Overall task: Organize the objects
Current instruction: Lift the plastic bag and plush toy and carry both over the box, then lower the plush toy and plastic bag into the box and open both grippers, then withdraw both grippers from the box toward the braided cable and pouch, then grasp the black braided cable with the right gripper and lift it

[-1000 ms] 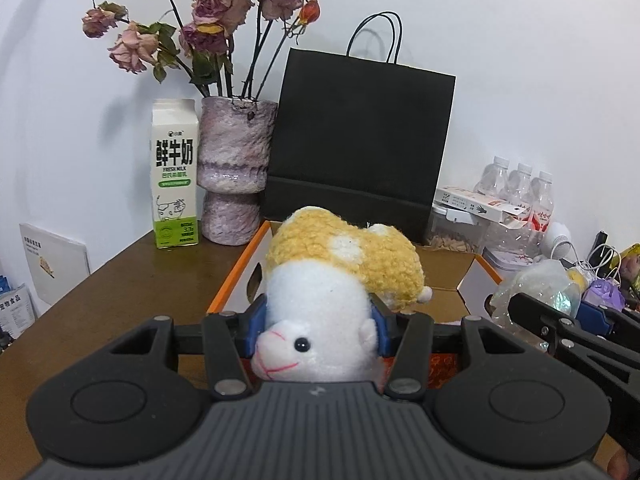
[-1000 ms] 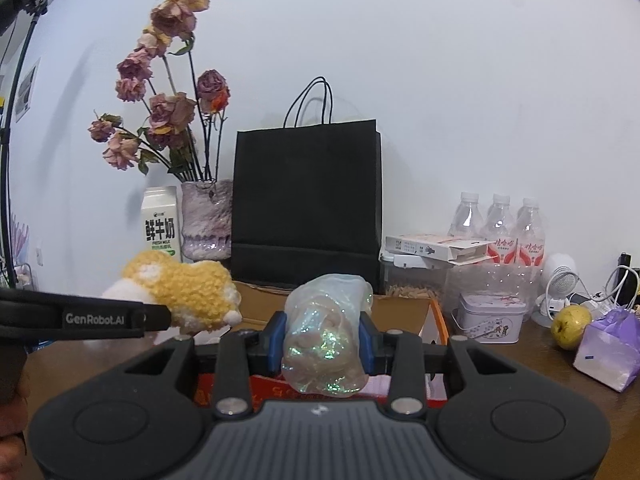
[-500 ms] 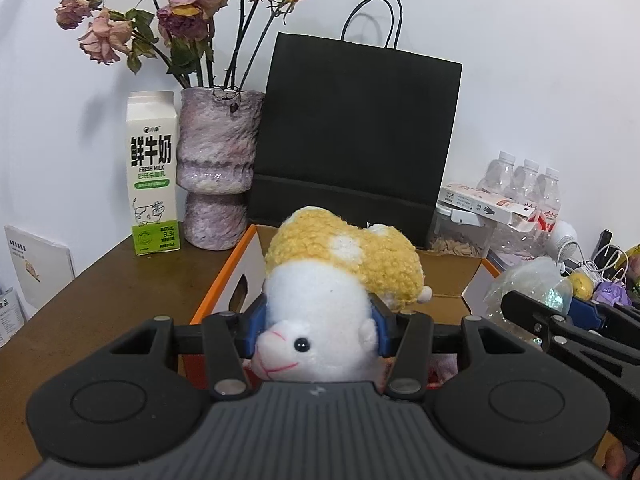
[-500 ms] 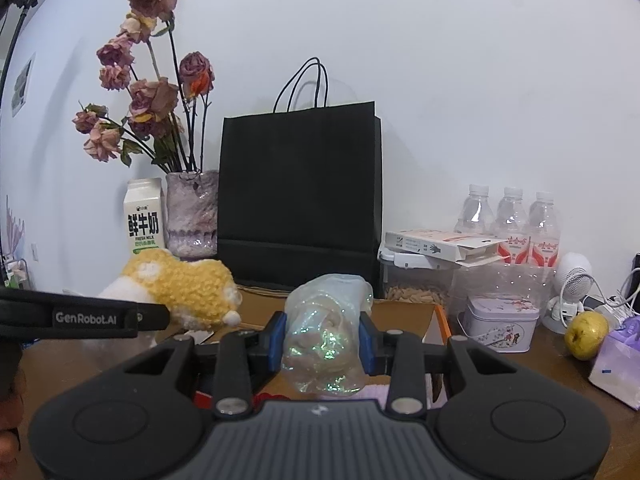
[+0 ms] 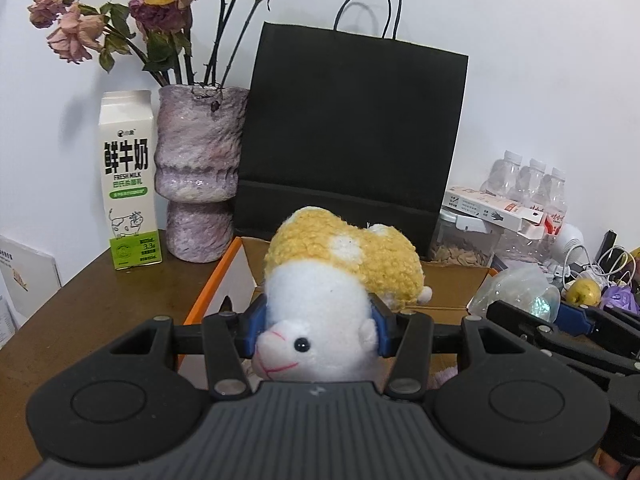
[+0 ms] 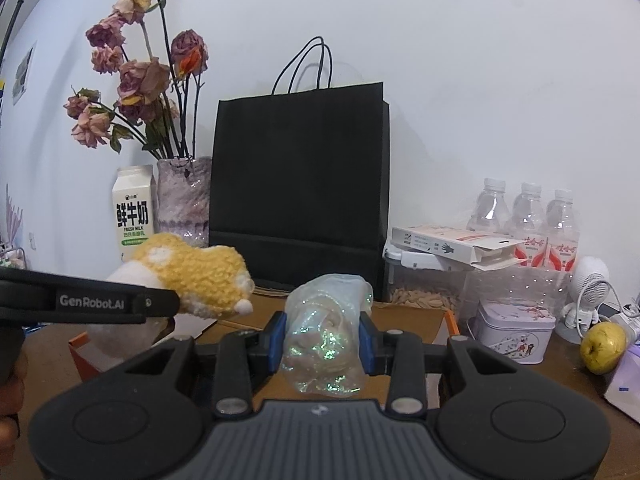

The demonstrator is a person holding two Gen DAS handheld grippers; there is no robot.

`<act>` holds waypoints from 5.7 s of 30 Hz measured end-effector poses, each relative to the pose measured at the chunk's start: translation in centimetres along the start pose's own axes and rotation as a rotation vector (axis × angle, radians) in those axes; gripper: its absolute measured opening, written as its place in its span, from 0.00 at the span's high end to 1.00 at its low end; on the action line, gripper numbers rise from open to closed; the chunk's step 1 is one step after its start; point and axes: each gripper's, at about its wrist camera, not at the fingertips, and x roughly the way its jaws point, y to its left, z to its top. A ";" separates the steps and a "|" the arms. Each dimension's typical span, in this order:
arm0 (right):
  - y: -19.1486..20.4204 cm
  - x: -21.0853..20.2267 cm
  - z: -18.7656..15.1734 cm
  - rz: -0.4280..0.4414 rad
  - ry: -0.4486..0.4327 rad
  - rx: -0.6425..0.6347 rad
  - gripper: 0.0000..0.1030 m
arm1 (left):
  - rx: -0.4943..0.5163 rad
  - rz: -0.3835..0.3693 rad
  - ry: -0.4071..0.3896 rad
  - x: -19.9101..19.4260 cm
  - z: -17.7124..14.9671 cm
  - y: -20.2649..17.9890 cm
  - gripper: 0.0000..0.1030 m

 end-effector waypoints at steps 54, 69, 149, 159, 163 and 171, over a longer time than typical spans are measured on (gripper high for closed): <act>-0.1 -0.6 0.5 0.020 0.081 0.004 0.00 | 0.041 -0.011 -0.044 -2.1 0.3 0.6 0.00; 1.0 -6.3 -0.9 0.047 0.037 -0.066 0.00 | 0.067 0.001 -0.038 -6.5 -2.2 1.8 0.00; -0.3 -8.7 -9.6 0.202 0.431 -0.046 0.00 | 0.097 -0.033 0.206 -13.7 -11.7 3.9 0.00; -0.1 -8.6 -9.6 0.199 0.432 -0.052 0.00 | 0.103 -0.015 0.197 -13.7 -11.8 3.8 0.00; -0.1 -8.6 -9.6 0.200 0.430 -0.052 0.00 | 0.096 -0.011 0.194 -13.7 -11.8 4.0 0.00; 0.9 -9.9 -9.5 0.185 0.373 -0.106 0.11 | 0.080 -0.010 0.195 -13.7 -11.7 4.3 0.00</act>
